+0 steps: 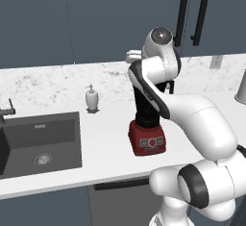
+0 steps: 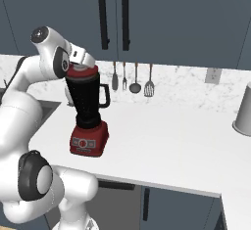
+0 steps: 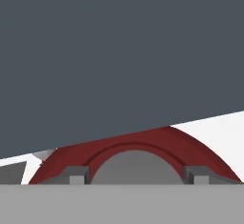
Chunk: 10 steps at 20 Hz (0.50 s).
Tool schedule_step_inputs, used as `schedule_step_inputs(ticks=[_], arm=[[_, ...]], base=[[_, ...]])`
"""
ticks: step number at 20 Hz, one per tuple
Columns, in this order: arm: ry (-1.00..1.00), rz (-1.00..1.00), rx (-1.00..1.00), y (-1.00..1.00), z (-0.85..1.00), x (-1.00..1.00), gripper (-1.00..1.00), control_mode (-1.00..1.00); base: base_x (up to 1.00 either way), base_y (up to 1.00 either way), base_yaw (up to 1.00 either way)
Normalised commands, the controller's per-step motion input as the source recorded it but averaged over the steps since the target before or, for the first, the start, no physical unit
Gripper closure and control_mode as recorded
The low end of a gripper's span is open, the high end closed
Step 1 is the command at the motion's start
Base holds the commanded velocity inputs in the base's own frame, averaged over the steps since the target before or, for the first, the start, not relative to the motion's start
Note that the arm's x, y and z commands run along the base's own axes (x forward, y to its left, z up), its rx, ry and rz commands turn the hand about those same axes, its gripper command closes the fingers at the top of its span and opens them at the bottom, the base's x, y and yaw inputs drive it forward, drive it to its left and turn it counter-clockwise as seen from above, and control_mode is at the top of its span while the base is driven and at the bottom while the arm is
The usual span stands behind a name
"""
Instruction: Close the lid blender by securely placing the lid on top.
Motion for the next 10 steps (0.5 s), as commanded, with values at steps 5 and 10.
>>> schedule_step_inputs(ticks=[5, 10], arm=[[-0.04, 0.00, -0.02, 0.00, 0.00, 0.33, 1.00, -1.00], [-0.03, 0.00, 0.00, 0.00, 0.00, 0.36, 1.00, -1.00]], base=[[0.00, 0.00, 0.00], [0.00, 0.00, 0.00]])
